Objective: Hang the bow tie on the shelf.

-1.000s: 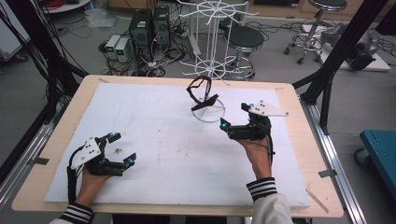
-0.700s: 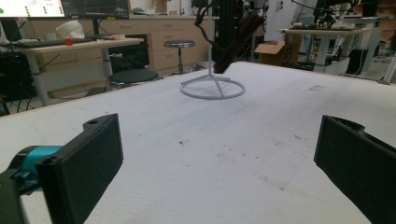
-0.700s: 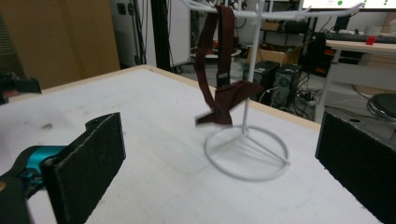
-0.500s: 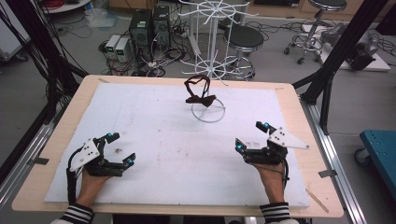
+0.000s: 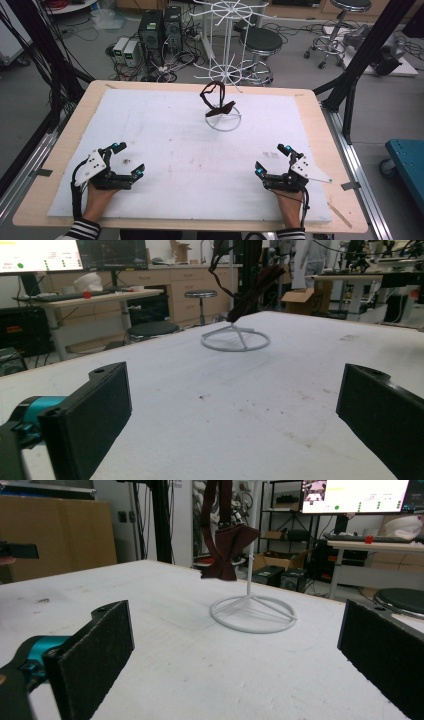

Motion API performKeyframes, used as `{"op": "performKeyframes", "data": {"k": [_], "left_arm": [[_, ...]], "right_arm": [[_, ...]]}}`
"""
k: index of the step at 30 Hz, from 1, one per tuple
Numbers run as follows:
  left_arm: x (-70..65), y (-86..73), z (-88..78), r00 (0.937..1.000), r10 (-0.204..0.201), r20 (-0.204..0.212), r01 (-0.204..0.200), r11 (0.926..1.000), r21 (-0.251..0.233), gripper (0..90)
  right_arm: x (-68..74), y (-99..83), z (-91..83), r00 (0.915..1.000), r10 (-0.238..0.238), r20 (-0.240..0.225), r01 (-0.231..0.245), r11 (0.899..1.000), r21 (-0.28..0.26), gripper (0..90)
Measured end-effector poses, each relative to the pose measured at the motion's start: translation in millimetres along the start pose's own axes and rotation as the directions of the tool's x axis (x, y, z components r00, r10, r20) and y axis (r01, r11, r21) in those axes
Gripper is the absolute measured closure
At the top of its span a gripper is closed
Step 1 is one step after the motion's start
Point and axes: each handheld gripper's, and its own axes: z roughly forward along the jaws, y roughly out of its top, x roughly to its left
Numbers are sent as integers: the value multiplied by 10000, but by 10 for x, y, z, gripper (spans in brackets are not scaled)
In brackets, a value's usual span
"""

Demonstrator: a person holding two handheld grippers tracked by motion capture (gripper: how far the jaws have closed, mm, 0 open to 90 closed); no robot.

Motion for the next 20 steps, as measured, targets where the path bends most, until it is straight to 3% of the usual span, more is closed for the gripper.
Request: {"op": "performKeyframes", "data": {"k": [9,12,20], "left_arm": [[-4,-7,-18,9999,75,-81,-76,9999,-116,17],[-6,-11,-22,10000,77,-60,-78,9998,-169,17],[4,-16,-24,9999,-109,-28,109,9997,-218,17]], "right_arm": [[-19,-121,33,9999,39,99,-41,9998,176,7],[-21,-131,26,9996,249,101,-251,9995,173,7],[7,-134,27,9998,-89,176,86,9998,169,7]]}}
